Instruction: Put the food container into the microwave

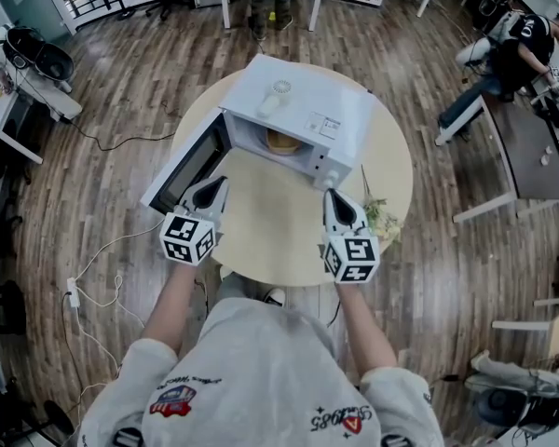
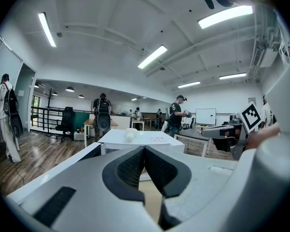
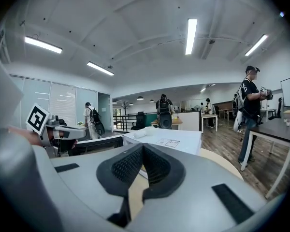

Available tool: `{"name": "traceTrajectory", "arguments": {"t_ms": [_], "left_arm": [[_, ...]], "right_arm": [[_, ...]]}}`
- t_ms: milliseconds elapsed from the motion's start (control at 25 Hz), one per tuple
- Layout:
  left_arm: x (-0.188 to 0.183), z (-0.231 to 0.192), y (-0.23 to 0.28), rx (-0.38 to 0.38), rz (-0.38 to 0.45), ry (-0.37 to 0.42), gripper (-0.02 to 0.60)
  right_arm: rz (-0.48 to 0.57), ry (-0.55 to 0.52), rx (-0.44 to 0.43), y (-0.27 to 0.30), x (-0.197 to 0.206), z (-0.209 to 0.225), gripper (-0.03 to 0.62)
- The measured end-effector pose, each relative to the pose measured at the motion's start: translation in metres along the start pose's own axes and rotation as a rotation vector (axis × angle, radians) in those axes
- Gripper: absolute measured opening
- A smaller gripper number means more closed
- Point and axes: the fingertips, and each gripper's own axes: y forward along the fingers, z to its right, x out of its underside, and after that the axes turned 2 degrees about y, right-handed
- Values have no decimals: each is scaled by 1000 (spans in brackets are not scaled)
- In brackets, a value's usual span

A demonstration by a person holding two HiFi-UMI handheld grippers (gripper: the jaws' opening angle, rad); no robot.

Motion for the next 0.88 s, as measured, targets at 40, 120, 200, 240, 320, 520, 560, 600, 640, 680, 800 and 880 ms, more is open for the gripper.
{"name": "traceTrajectory", "arguments": {"t_ms": [40, 120, 200, 240, 320, 520, 560, 600, 640, 680, 800, 880], "left_arm": [[2, 0, 1, 0, -2, -1, 5], [6, 0, 4, 1, -6, -2, 5], [7, 0, 6, 3, -7, -4, 5], [7, 0, 7, 3, -7, -4, 5], [6, 1, 8, 4, -6, -4, 5], [4, 1, 10, 7, -7, 2, 5], [4, 1, 11, 7, -8, 3, 5], [4, 0, 11, 7, -9, 4, 5], [4, 0, 12, 8, -10, 6, 5], [4, 0, 12, 9, -10, 7, 5], [5, -1, 11, 11, -10, 4, 5], [5, -1, 10, 12, -11, 1, 5]], "right_arm": [[0, 0, -3, 1, 1, 0, 5], [0, 1, -7, 4, 4, 1, 5], [-1, 3, -7, 5, 5, 1, 5], [-2, 4, -8, 5, 4, 2, 5], [3, 8, -10, 4, 2, 2, 5], [5, 13, -20, 5, 1, 2, 5], [6, 13, -21, 6, 1, 2, 5], [7, 13, -22, 6, 1, 1, 5], [8, 13, -22, 7, 1, 1, 5], [7, 12, -22, 7, 1, 0, 5], [3, 12, -25, 7, 3, -2, 5], [0, 12, -28, 7, 4, -4, 5]]}}
